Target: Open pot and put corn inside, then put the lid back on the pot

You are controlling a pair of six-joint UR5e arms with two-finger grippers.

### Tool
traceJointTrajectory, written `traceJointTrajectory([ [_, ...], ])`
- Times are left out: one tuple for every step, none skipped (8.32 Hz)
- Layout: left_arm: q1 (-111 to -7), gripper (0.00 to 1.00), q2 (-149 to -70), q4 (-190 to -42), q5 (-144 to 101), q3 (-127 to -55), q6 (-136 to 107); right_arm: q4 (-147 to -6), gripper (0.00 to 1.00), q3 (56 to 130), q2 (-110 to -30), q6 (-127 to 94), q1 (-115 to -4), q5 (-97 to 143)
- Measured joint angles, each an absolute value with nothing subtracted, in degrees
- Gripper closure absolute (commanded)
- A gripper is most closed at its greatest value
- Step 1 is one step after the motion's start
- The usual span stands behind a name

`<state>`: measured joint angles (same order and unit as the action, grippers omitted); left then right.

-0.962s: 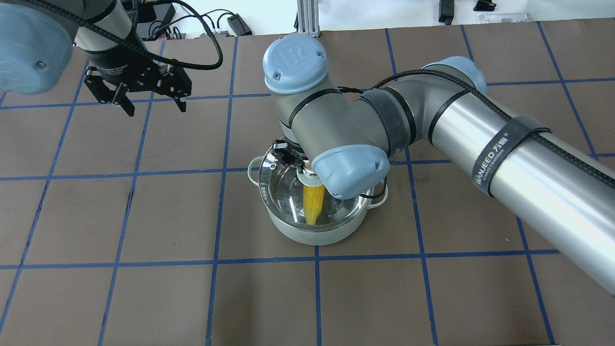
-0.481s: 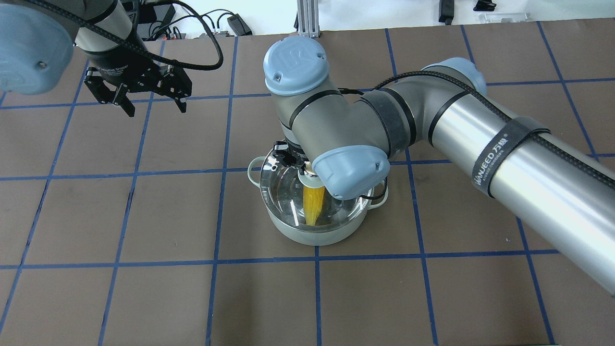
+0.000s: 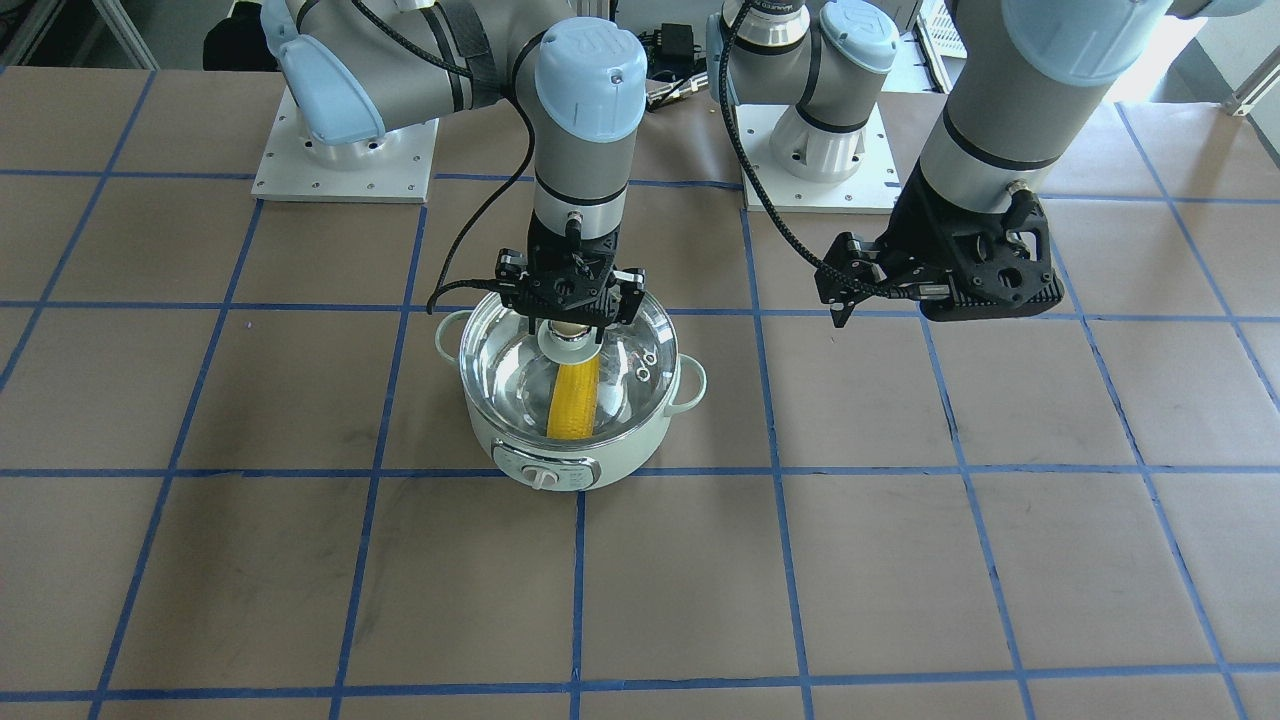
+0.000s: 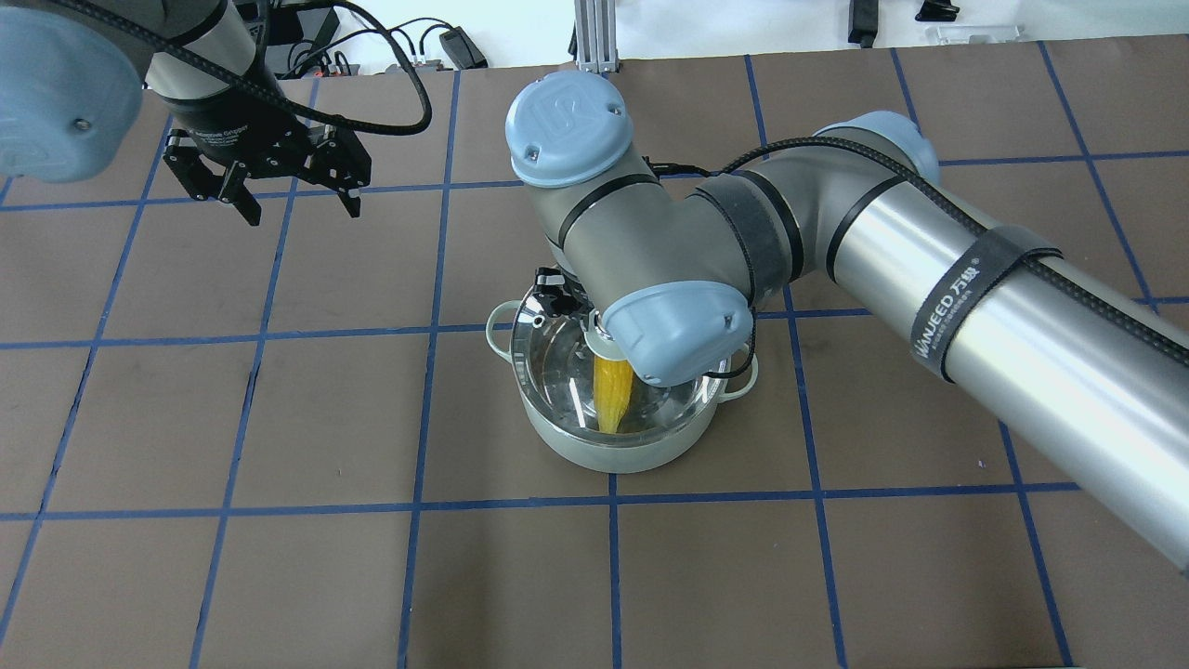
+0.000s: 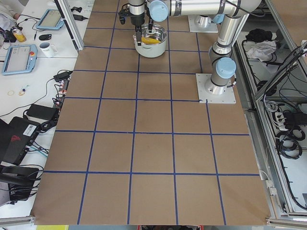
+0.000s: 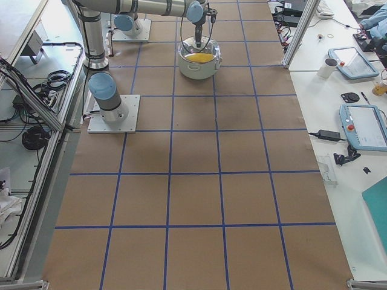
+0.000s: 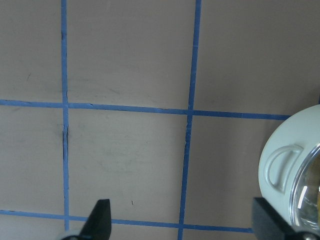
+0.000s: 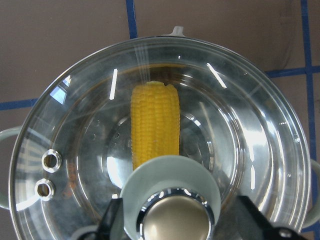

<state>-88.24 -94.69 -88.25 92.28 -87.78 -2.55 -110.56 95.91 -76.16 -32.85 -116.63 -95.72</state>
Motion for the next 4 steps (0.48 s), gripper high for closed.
traceJointTrajectory([
  [-88.24,0.0,-94.67,-88.24,92.29,-87.78,-2.55,-110.65,0.0,95.9,-76.18,-32.78,-116.63,-95.74],
  [-88.24,0.0,-94.67,-88.24,92.28,-87.78,-2.55,-110.72,0.0,95.87,-76.23,-32.72,-116.63,-95.72],
  [-88.24,0.0,-94.66,-88.24,92.29,-87.79,-2.55,-110.55,0.0,95.7,-76.53,-32.58,-116.54,-95.89],
  [-88.24,0.0,-94.65,-88.27,92.28,-87.8,-2.55,-110.12,0.0,95.4,-77.46,-32.39,-116.1,-95.93],
])
